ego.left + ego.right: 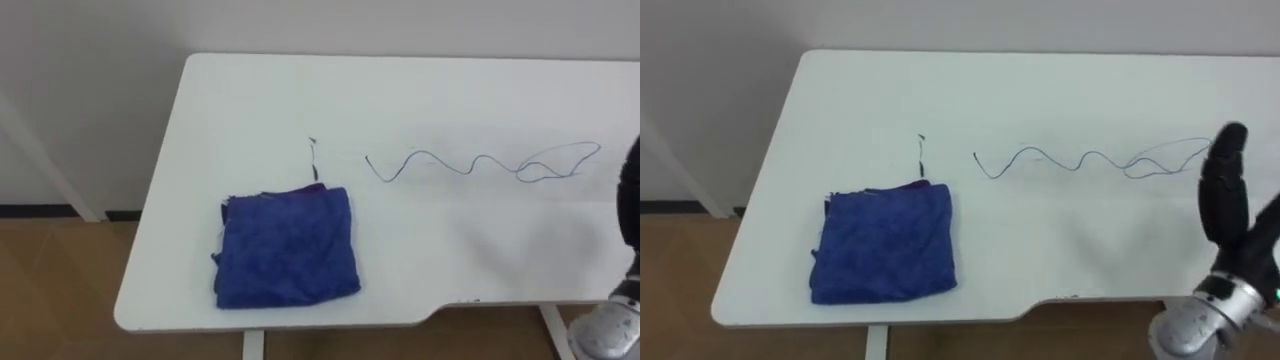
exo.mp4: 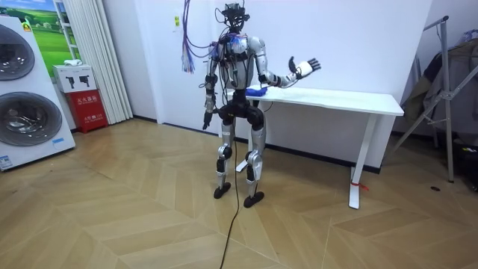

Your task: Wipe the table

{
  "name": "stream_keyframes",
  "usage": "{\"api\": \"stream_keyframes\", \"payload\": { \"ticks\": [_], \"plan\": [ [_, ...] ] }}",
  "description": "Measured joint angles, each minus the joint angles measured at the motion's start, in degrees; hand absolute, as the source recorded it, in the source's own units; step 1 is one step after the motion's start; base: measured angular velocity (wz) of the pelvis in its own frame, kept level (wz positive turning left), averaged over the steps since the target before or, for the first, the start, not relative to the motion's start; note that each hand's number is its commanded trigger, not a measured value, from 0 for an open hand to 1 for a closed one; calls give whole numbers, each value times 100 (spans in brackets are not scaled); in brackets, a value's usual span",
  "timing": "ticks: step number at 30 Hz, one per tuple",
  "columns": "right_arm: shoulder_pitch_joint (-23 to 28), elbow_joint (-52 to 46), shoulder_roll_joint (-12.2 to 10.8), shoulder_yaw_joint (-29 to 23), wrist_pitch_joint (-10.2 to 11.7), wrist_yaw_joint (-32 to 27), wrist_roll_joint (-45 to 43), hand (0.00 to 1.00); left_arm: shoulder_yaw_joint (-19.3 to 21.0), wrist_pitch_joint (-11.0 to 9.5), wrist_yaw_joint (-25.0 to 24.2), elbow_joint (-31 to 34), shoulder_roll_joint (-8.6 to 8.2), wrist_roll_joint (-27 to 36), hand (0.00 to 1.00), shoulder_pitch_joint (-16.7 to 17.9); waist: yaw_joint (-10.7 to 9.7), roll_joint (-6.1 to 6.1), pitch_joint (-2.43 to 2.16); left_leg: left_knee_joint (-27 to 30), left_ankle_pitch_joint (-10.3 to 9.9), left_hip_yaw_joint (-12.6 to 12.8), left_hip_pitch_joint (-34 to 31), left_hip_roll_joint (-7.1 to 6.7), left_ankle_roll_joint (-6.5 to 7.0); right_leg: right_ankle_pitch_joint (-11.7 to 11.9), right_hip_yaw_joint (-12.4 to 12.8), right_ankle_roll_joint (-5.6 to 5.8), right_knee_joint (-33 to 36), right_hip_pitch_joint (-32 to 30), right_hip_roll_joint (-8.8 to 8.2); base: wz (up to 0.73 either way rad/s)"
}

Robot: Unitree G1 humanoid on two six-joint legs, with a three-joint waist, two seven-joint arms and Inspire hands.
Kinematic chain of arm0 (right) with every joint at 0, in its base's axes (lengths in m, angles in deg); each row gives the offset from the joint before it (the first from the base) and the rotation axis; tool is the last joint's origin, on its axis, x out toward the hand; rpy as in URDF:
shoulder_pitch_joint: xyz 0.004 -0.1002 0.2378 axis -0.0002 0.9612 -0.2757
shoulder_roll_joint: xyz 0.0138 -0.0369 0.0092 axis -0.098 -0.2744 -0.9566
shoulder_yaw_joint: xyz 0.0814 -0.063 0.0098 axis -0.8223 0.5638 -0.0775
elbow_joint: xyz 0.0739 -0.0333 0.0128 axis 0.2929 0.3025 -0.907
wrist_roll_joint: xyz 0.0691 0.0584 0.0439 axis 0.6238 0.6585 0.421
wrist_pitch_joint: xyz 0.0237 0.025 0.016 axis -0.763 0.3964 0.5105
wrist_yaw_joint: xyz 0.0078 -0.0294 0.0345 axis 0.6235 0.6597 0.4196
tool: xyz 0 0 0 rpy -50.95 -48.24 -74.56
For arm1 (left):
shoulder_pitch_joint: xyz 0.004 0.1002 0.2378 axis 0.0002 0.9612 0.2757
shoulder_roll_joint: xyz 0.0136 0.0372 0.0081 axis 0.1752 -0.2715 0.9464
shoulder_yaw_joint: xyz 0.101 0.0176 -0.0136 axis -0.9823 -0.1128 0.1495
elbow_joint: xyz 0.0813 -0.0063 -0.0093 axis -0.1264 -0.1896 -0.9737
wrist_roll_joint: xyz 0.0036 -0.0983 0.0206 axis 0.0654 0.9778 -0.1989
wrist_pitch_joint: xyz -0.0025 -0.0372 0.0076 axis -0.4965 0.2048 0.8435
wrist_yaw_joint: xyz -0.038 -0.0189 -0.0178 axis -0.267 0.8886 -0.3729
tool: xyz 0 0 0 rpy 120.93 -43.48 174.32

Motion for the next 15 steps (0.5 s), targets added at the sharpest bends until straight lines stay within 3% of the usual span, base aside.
{"api": "stream_keyframes", "payload": {
  "ticks": [7,15],
  "plan": [
    [-125,-889,26,685,-11,566,-964,0,-173,9,-208,-18,18,-271,0,-56,198,-53,-13,15,0,-27,-101,6,1,2,-73,-2,8,-64,-4,4],
    [-389,-1396,416,1318,49,941,-1420,0,-281,18,-238,-124,31,-281,0,-183,437,-150,-13,32,0,-161,-157,7,1,2,-157,-2,0,-65,-6,6]
  ]
}}
